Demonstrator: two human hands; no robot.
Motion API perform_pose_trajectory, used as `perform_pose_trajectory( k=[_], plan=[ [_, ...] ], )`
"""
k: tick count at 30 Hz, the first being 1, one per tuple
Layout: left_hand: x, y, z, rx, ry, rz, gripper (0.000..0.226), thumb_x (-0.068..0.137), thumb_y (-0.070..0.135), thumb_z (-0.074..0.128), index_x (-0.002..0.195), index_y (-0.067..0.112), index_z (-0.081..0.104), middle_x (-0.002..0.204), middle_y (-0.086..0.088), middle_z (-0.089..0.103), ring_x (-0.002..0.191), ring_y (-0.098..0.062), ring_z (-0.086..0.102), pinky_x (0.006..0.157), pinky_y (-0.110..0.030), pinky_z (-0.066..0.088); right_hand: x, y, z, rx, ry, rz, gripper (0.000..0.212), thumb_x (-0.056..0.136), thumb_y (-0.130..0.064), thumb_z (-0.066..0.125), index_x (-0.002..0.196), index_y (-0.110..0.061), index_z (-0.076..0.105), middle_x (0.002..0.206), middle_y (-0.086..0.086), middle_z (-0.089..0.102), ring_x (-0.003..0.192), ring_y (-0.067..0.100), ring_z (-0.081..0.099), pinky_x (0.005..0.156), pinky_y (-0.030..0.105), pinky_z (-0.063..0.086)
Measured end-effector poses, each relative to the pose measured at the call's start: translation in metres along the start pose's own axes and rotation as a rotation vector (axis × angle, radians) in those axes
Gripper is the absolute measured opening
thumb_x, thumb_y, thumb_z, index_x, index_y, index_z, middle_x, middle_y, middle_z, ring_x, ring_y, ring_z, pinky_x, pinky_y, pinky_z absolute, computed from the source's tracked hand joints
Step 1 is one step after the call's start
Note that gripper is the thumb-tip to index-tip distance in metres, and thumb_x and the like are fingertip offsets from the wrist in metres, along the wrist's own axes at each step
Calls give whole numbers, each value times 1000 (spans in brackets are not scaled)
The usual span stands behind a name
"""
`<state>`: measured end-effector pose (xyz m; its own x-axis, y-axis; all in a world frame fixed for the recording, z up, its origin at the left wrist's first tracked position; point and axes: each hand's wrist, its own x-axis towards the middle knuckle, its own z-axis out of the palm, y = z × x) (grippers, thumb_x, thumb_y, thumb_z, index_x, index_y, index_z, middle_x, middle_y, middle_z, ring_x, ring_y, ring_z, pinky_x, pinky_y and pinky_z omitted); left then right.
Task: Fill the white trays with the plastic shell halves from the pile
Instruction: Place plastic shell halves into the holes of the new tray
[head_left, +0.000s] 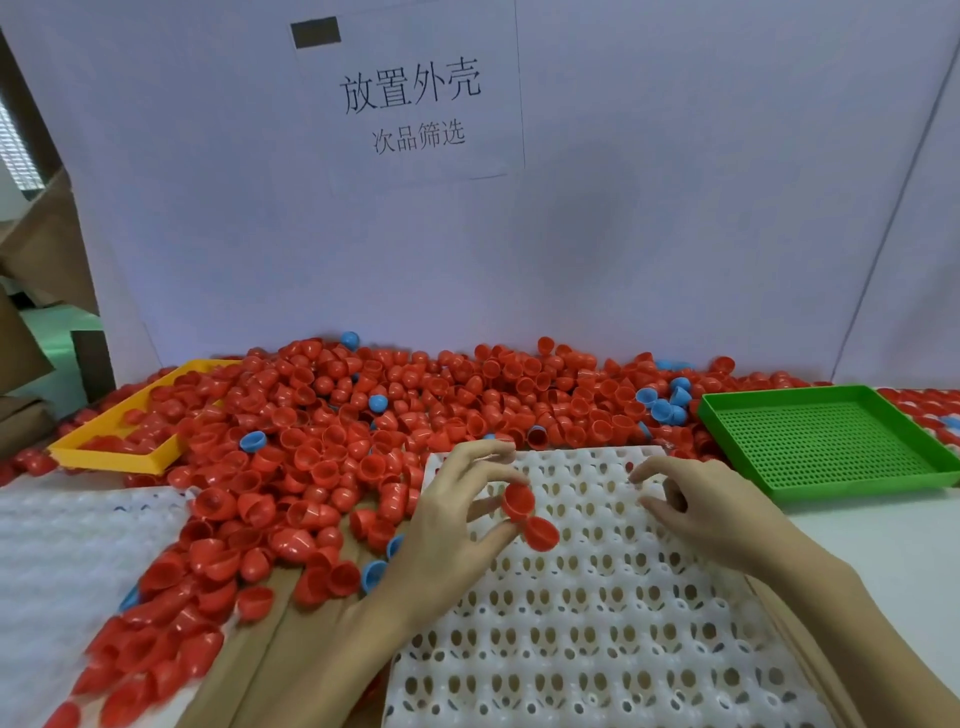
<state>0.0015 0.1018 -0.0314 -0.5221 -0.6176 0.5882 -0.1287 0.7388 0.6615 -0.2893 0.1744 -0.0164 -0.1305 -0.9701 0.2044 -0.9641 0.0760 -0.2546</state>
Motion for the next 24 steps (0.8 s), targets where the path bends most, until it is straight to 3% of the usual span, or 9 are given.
perform_pose_trajectory(
  k=[3,5,7,9,14,19,24],
  plan=[
    [-2,1,1,48,-16,42,29,92,15,80,118,23,69,131,12,54,125,-19,59,96,-26,56,-4,-20,-7,209,75,-64,24,103,-32,59,127,-32,64,62,-6,64,53,4,56,51,22,44],
    [-2,2,1,64,-22,56,29,92,12,79,117,23,68,121,10,57,111,-20,64,90,-30,57,-10,-42,-15,550,-72,-121,34,97,-44,63,130,-38,61,82,-11,73,67,5,69,61,24,56],
    [-3,2,1,87,-22,69,30,94,10,77,119,24,67,117,11,59,105,-17,65,89,-30,56,-17,-62,-16,754,-270,-164,47,91,-53,70,134,-42,57,99,-9,75,85,11,75,64,25,59],
    [-4,2,1,113,-16,73,36,94,13,75,125,27,64,118,15,60,106,-14,65,91,-27,55,-21,-75,-11,792,-333,-202,51,86,-49,80,132,-42,58,105,-7,75,95,14,75,68,25,60],
    [-5,5,1,104,-10,52,52,93,18,76,135,39,53,117,21,59,111,-13,63,95,-20,51,-22,-81,-3,772,-186,-218,35,87,-27,84,117,-30,67,105,-10,74,95,14,74,83,41,63],
    [-6,7,0,104,-61,82,28,98,25,71,122,32,59,114,17,59,100,-15,66,88,-22,53,-19,-75,-5,811,-48,-180,29,95,-16,76,120,-29,70,109,-13,71,95,14,71,74,32,63],
    [1,0,-7,233,143,9,5,97,26,74,100,27,71,97,19,65,85,-9,68,76,-19,55,-16,-72,-1,749,42,-86,37,102,-19,64,135,-35,57,113,-12,69,98,7,71,77,33,63]
  ],
)
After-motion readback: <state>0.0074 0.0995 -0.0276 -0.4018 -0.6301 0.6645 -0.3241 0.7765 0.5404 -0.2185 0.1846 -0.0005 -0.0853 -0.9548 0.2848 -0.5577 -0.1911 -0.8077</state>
